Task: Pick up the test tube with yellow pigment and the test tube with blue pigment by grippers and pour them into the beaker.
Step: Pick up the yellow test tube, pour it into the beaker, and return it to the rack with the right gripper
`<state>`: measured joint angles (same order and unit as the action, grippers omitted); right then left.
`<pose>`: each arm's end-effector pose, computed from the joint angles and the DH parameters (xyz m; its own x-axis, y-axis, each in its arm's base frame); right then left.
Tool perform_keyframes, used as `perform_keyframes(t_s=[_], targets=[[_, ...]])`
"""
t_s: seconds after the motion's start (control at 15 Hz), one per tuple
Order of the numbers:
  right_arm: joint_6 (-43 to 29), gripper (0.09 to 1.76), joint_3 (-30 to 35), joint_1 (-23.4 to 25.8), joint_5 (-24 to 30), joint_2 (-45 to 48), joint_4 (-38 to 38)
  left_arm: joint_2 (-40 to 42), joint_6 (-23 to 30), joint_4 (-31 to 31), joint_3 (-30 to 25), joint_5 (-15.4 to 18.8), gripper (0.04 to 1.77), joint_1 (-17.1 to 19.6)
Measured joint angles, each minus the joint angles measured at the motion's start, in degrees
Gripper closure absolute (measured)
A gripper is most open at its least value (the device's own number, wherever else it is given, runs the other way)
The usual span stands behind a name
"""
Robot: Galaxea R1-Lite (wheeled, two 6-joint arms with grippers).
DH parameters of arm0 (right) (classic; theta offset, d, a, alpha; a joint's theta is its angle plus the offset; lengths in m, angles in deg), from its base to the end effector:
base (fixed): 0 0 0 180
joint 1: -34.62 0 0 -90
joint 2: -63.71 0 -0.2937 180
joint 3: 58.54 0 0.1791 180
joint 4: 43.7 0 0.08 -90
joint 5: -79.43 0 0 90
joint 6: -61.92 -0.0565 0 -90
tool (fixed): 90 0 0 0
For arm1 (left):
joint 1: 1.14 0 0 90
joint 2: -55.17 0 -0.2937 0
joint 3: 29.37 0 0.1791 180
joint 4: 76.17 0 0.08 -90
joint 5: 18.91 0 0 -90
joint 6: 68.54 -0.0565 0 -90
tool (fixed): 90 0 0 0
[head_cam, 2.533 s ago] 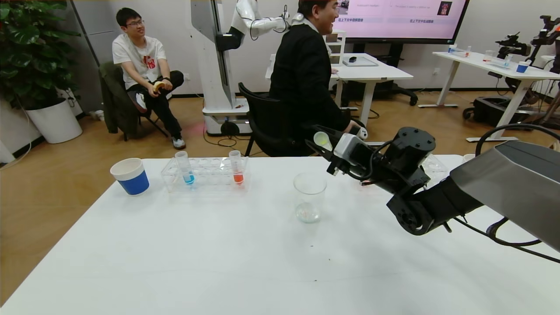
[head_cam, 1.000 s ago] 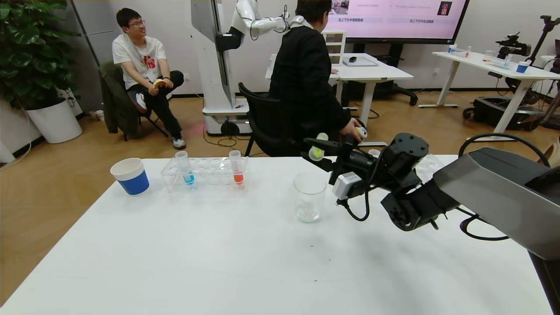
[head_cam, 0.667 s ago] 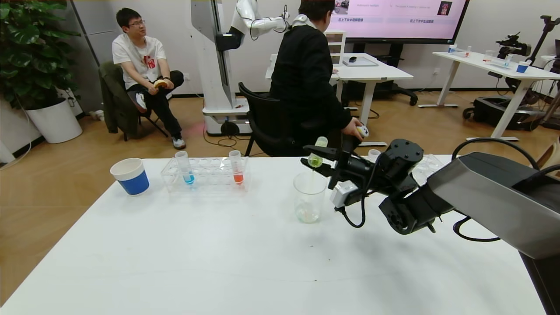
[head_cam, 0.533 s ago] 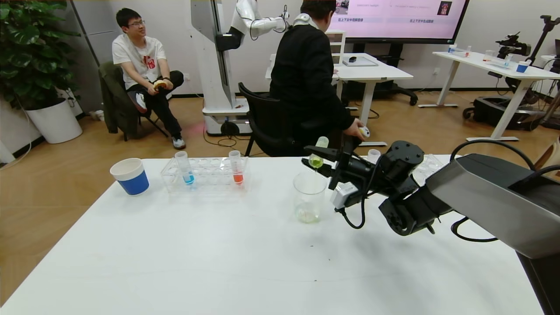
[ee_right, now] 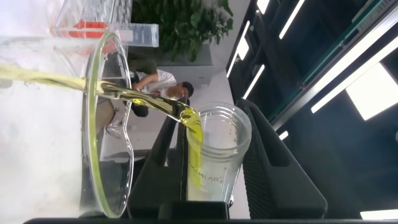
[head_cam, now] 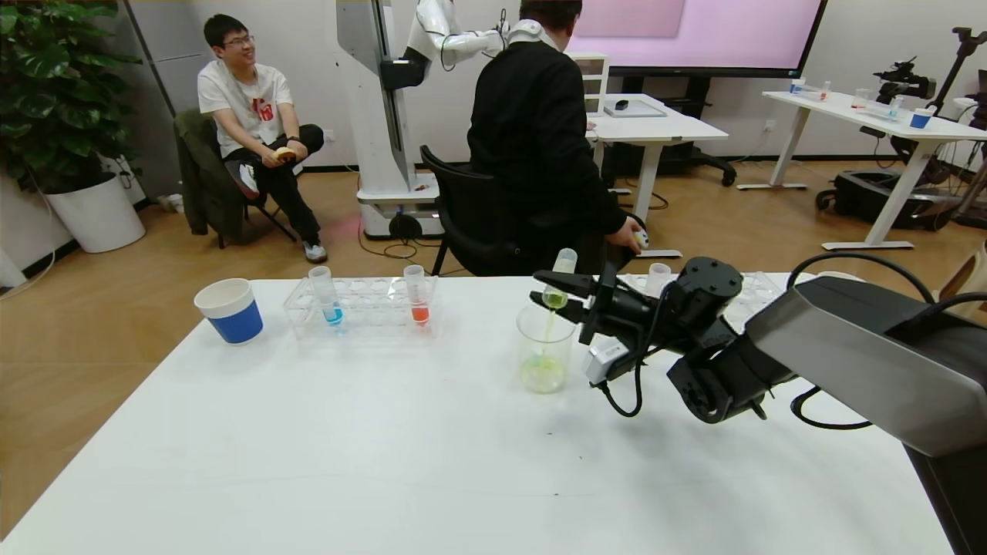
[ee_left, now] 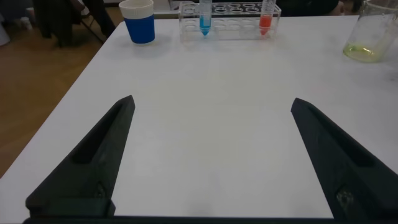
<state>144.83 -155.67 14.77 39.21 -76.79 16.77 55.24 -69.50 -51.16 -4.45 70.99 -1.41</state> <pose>0.4257 0.1995 0.0981 0.3212 0.9278 0.1899 0.1627 0.1435 -0.9762 0.0051 0.0001 0.0753 1.0000 -0.0030 -0.0003 0.0030 0.9999 0.0168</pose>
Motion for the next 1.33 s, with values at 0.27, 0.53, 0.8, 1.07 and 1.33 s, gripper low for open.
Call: perform_keyframes(t_s=[0.27,0.53,0.8,1.07,1.33], targets=[[4.0,1.34,0.0,0.0,0.0,0.6,-0.4,0.0,0.0,0.0,0.0,0.0,0.06,0.0],[8.1,1.34,0.0,0.6,-0.1,2.0,-1.2,0.0,0.0,0.0,0.0,0.0,0.06,0.0],[10.6,1.34,0.2,0.8,-0.3,3.6,-2.0,0.0,0.0,0.0,0.0,0.0,0.06,0.0],[10.4,1.34,0.4,0.6,-0.5,4.3,-2.0,0.0,0.0,0.0,0.0,0.0,0.06,0.0],[0.5,1.34,0.7,-1.1,-1.9,5.5,-1.0,0.0,0.0,0.0,0.0,0.0,0.06,0.0]])
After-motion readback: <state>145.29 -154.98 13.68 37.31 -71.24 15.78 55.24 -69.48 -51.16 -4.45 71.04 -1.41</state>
